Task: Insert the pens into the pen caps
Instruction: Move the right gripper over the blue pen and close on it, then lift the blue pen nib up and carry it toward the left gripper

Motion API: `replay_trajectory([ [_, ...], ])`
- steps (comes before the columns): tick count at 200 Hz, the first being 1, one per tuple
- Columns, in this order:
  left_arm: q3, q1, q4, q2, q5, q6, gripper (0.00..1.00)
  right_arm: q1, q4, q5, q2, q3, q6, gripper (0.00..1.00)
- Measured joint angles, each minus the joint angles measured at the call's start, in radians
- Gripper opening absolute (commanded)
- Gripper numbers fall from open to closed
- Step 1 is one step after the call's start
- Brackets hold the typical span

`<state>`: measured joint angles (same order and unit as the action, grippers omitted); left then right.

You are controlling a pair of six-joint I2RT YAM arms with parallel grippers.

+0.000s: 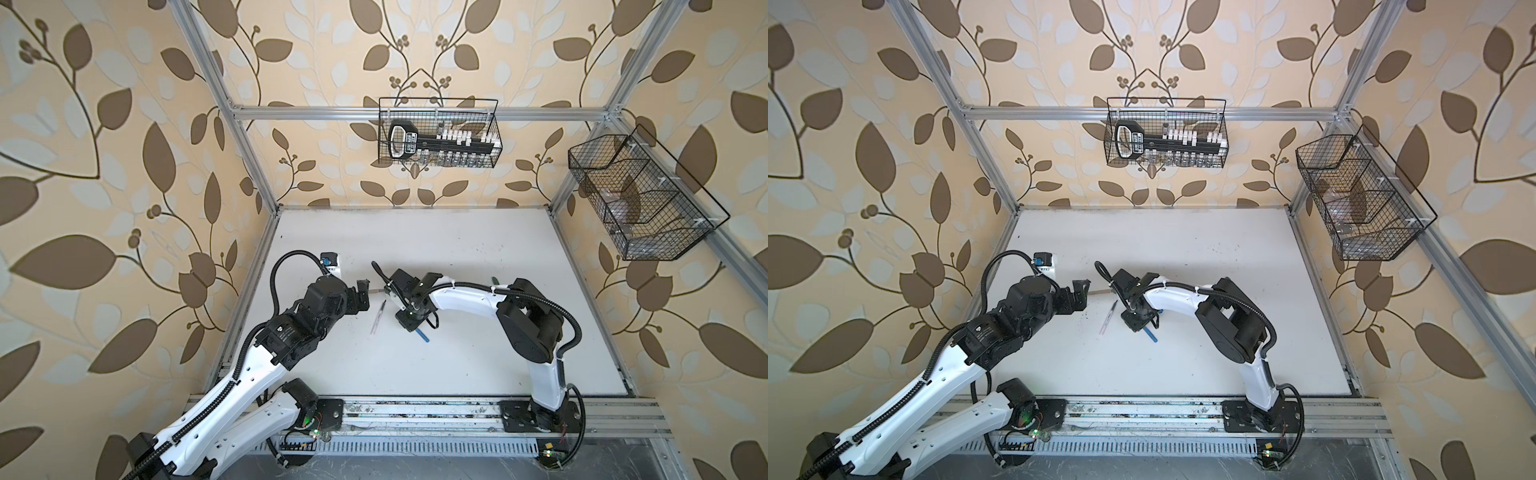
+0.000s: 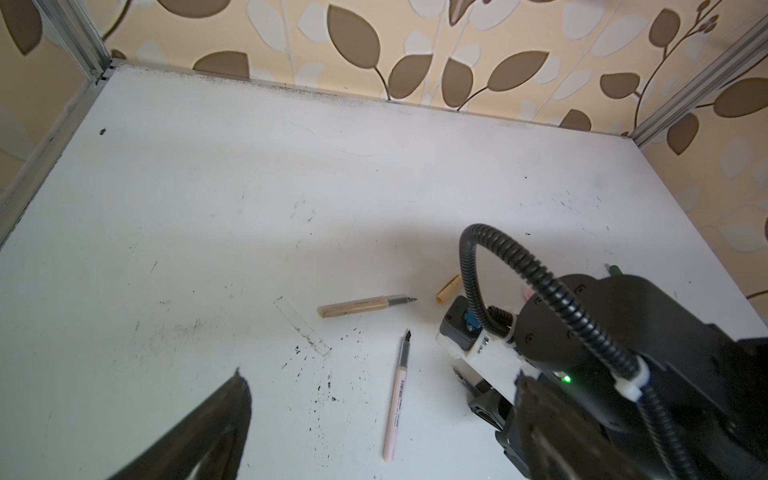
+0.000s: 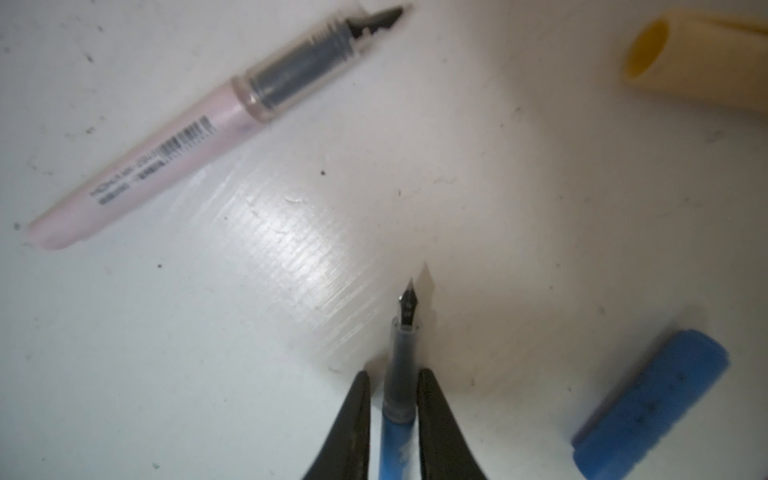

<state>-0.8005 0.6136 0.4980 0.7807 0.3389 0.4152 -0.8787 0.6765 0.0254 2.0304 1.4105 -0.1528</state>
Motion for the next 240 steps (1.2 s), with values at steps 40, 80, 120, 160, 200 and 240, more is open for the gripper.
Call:
replay_trajectory([
  [40, 0.008, 0.000, -0.004, 0.000, -0.017, 0.000, 0.99, 0.016, -0.031, -0.019, -0.005, -0.011, -0.001, 0.13],
  [80, 0.045, 0.000, -0.026, 0.000, -0.053, -0.001, 0.99, 0.062, -0.104, -0.076, -0.059, -0.086, -0.006, 0.10],
  [120, 0.072, 0.000, -0.074, 0.019, -0.109, -0.014, 0.99, 0.127, -0.217, -0.159, -0.158, -0.189, -0.029, 0.07],
  [160, 0.131, 0.000, -0.160, 0.078, -0.219, -0.024, 0.99, 0.226, -0.373, -0.277, -0.280, -0.332, -0.069, 0.05],
  [200, 0.195, 0.000, -0.314, 0.177, -0.404, -0.030, 0.99, 0.336, -0.576, -0.416, -0.429, -0.508, -0.158, 0.03],
  [240, 0.260, 0.025, -0.518, 0.278, -0.557, -0.018, 0.99, 0.399, -0.805, -0.511, -0.539, -0.657, -0.285, 0.03],
])
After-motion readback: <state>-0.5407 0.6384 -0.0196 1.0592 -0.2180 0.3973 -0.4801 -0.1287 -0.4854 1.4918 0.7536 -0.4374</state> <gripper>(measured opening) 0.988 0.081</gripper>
